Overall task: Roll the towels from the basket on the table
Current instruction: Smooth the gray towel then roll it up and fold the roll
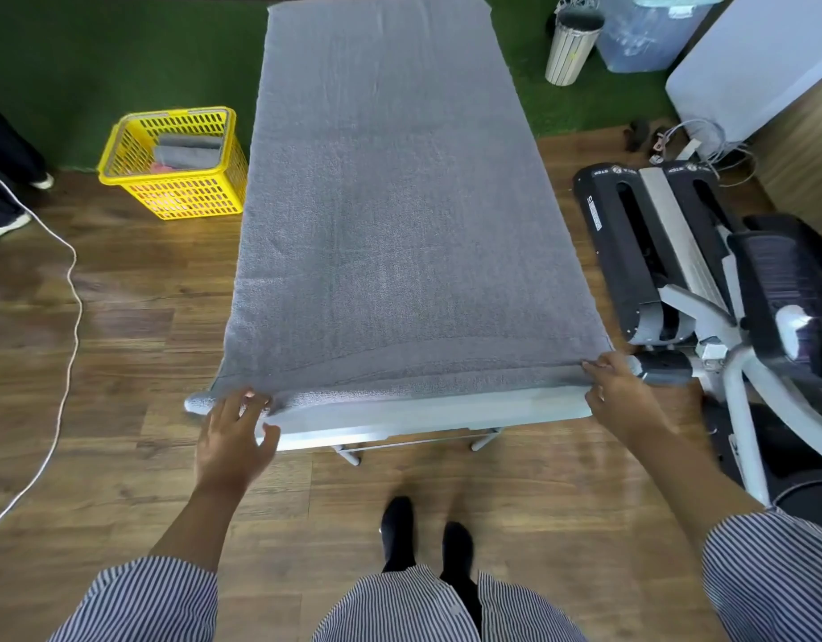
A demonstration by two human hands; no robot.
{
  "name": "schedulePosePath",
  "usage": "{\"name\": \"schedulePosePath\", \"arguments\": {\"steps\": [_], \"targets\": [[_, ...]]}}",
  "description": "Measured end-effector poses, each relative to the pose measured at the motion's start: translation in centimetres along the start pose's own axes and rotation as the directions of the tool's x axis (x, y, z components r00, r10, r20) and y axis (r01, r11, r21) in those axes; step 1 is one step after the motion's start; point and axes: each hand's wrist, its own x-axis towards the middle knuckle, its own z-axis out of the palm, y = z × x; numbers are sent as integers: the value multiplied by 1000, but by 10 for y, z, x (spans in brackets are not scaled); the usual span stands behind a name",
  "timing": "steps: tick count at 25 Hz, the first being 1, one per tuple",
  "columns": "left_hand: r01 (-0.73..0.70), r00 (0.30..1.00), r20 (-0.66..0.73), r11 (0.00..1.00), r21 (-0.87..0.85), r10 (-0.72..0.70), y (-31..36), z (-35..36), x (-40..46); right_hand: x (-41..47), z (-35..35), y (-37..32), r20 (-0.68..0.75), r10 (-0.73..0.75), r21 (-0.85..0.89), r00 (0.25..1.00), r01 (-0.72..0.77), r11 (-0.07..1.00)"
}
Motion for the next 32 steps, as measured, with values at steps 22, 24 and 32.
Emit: {"name": "schedulePosePath", "arguments": {"steps": [22, 24, 32], "targets": [[-8, 1000, 20, 1000, -11, 8, 13, 2, 8, 5, -1, -4, -102, -235, -182, 967, 214, 960], [-47, 999, 15, 999, -18, 47, 12, 5, 11, 10, 2, -4, -94, -205, -161, 974, 189, 969], [-143, 983, 118, 990, 0, 142, 6, 5, 17, 8, -4, -5, -61, -93, -56, 994, 90, 994]]}}
